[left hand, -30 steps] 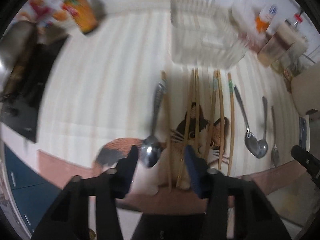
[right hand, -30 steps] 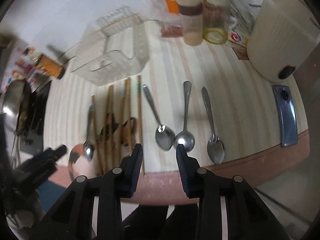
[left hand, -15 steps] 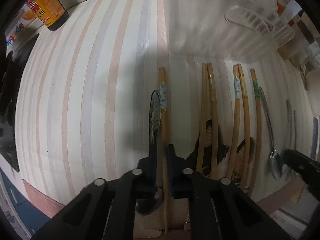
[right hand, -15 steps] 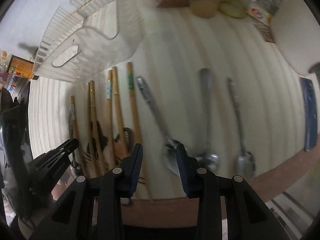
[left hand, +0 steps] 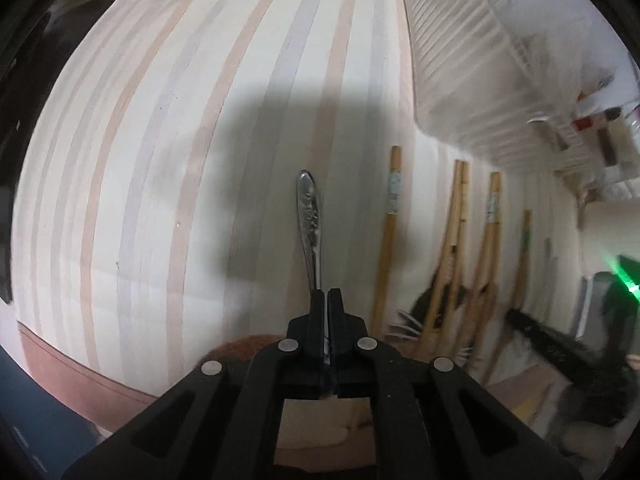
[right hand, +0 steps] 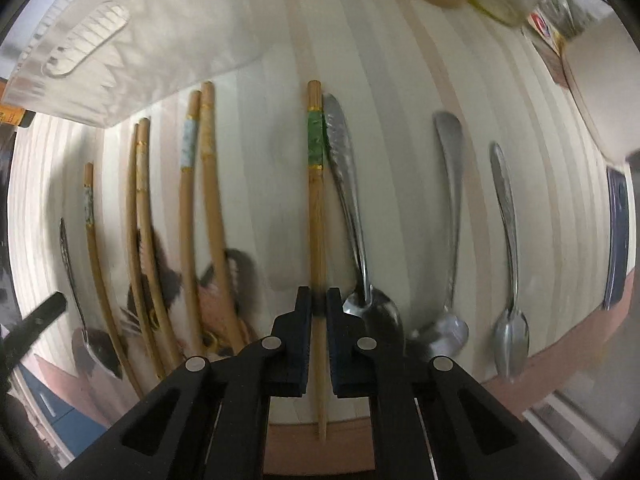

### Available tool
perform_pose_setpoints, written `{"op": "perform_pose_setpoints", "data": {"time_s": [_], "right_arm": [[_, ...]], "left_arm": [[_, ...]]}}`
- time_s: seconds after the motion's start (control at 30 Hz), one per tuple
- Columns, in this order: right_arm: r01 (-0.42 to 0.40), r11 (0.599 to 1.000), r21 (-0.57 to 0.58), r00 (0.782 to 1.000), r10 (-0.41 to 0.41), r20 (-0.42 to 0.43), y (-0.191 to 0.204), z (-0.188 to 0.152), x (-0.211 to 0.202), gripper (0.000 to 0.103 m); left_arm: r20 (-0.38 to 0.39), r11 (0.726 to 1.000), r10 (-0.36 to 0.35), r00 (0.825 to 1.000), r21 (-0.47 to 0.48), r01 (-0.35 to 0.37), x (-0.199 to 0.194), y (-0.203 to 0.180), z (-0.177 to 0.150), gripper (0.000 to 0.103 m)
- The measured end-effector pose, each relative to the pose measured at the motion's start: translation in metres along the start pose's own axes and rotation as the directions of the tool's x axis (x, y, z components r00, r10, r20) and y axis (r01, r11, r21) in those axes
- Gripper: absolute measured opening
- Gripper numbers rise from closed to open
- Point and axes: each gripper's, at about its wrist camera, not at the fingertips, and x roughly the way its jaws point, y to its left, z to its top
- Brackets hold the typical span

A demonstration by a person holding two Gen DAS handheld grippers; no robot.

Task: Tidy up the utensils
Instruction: 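Close the left gripper on a wooden chopstick while the right gripper grasps a green-banded chopstick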

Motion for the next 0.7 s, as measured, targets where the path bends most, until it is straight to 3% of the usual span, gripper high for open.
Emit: {"op": "perform_pose_setpoints", "data": {"time_s": [0.1,0.17,0.23,0.37,0.4,0.43,0.57,0.7], "right_arm": [[-0.025,1.000,0.002,1.000,0.025,-0.007,-0.006,-0.004,0.001,0.007],[-0.040,0.999,0.004,0.999,0.040,-0.013,-0.020,-0.012,-0.007,0.007],[-0.048,0.999,-0.002,0.999,0.048,-0.015,-0.021,-0.015,-0.007,0.007],[-0.055,0.998,-0.014,0.998,0.055,-0.017,-0.023,-0.009,-0.008,0.008],[-0.052,0.998,-0.023,0.999,0.052,-0.015,-0.023,-0.010,-0.009,0.007],[-0.051,0.998,-0.028,0.999,0.051,-0.012,-0.024,-0.008,-0.007,0.007],[-0.020,0.999,-0.045,1.000,0.021,0.008,-0.016,-0.010,-0.007,0.007],[0.005,0.996,-0.087,1.000,-0.004,0.017,-0.012,-0.006,-0.010,0.007]], "left_arm": [[-0.007,0.999,-0.024,1.000,0.027,0.025,-0.007,-0.009,-0.001,0.008],[-0.018,0.998,-0.019,1.000,0.061,0.020,0.002,-0.021,-0.001,0.027],[-0.023,0.995,0.015,1.000,0.098,-0.013,0.018,-0.033,-0.002,0.034],[-0.045,0.981,0.131,0.990,0.149,-0.123,0.047,-0.042,-0.004,0.030],[-0.019,0.978,0.145,0.989,0.154,-0.140,0.045,-0.048,-0.004,0.024],[-0.002,0.973,0.163,0.987,0.167,-0.161,0.044,-0.050,-0.005,0.004],[0.025,0.967,0.204,0.979,0.150,-0.206,0.041,-0.049,-0.007,0.004],[0.018,0.974,0.184,0.983,0.133,-0.184,0.027,-0.026,-0.004,0.005]]}}
